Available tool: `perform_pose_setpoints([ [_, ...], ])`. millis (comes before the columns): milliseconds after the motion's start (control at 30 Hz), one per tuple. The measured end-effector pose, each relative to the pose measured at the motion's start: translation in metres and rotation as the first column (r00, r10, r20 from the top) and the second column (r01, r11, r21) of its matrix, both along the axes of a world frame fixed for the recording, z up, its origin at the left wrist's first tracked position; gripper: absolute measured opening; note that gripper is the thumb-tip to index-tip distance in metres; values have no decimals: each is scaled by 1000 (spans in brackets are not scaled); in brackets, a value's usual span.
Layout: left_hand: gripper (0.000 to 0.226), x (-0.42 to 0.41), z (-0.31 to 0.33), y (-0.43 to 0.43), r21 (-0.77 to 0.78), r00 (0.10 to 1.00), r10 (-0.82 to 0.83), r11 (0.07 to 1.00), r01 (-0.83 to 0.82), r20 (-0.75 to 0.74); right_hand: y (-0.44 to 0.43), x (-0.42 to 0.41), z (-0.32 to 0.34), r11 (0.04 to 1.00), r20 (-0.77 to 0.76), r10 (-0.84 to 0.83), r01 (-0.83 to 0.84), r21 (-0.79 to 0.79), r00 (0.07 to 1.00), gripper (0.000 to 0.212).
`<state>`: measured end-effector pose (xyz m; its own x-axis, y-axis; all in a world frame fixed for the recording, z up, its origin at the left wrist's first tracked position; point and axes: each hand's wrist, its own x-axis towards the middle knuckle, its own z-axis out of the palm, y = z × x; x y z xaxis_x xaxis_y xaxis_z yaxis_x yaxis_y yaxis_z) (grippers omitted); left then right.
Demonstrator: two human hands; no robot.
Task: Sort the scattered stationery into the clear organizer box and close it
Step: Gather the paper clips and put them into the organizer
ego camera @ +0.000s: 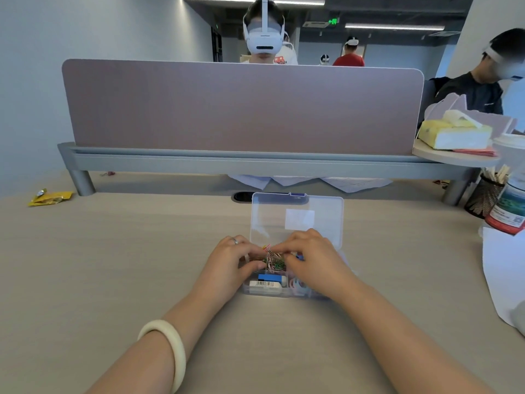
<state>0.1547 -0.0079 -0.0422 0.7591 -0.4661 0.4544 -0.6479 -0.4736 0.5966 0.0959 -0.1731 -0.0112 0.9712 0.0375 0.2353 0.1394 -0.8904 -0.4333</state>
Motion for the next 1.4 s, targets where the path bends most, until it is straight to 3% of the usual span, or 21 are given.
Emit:
perform_pose_setpoints([
  [133,23,5,1,-4,-30,997,53,998,-51,63,-3,5,-1,996,18,-46,48,-70,999,33],
  [300,61,10,-2,-8,200,988,75,975,-101,134,0,6,-4,987,6,-22,23,-161,1000,38],
  [467,52,9,-1,-10,312,992,79,944,-104,94,1,6,-5,982,-49,-31,21,-188,998,37],
  [767,69,8,-1,-3,274,981,112,950,-152,156,-3,6,-5,985,-16,-67,64,-158,998,35],
  [933,68,7,-1,-4,213,989,102,969,-122,104,-4,6,-5,991,-36,-41,36,-131,998,34],
  [1133,55,7,2,1,81,993,85,993,-91,81,-9,5,-3,998,35,-59,58,31,998,33],
  [1400,61,5,0,0,171,990,80,980,-100,120,-7,-3,-3,1000,-15,27,-27,-13,1000,30],
])
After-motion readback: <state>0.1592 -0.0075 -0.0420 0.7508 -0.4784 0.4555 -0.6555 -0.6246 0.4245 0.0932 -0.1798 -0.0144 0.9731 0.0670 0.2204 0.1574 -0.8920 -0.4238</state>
